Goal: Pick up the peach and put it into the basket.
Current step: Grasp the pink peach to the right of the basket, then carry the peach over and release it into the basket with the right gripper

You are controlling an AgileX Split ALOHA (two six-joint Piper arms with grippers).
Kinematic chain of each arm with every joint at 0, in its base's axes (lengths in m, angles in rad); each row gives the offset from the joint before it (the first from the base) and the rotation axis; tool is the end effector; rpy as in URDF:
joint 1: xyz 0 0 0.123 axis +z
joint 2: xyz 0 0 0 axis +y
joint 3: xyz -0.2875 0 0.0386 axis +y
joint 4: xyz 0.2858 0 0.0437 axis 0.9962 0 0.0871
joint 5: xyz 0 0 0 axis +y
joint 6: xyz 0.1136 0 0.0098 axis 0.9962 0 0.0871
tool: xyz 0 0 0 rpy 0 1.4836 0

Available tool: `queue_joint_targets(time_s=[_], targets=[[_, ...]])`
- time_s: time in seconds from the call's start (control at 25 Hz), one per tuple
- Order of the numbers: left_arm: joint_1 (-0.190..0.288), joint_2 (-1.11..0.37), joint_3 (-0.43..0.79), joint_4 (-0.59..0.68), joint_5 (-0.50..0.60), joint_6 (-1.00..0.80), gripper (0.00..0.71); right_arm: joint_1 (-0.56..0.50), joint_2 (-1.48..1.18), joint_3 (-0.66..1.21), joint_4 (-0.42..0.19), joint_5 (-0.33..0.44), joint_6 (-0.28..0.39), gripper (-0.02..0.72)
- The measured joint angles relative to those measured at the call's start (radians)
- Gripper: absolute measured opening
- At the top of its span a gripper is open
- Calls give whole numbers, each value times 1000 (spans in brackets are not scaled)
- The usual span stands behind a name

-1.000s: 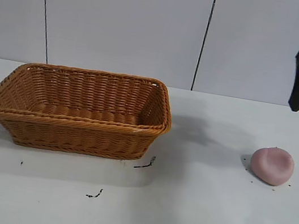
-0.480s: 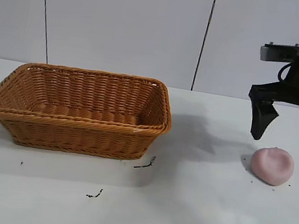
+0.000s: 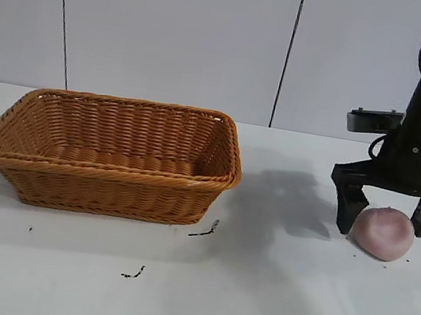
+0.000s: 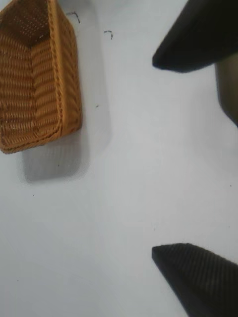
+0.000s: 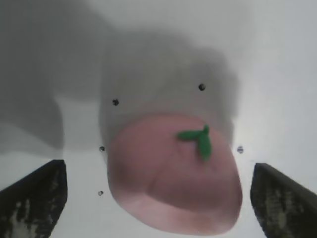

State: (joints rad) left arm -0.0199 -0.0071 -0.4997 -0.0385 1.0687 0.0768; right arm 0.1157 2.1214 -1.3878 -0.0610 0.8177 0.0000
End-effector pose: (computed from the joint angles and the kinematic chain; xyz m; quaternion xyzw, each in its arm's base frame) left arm 0.0421 -0.0047 0.2843 0.0421 0.8523 -0.0044 0.5213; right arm 0.4346 0.0454 0.0757 -0.0773 0.9953 -0.0202 0.0546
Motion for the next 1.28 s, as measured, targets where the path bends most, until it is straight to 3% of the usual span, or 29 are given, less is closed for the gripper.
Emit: queue_joint_targets(time_s=[0.04,0.16,0.28,0.52,0.84,1.0,1.28], targets=[[0,0,0,0,0,0,692,0,0,0,0,3,0,499],[0,0,0,0,0,0,692,0,0,0,-6,6,0,162],[0,0,0,0,0,0,692,0,-3,-4,-13,6,0,57],[0,0,0,0,0,0,692,0,-59,-58,-23,60,0,25],[0,0,0,0,0,0,692,16,-158,-326,-11,233,-7,24],[0,0,0,0,0,0,692,89,-158,-448,-12,262,-7,24],[0,0,0,0,0,0,692,303,-98,-666,-9,273,-7,24]])
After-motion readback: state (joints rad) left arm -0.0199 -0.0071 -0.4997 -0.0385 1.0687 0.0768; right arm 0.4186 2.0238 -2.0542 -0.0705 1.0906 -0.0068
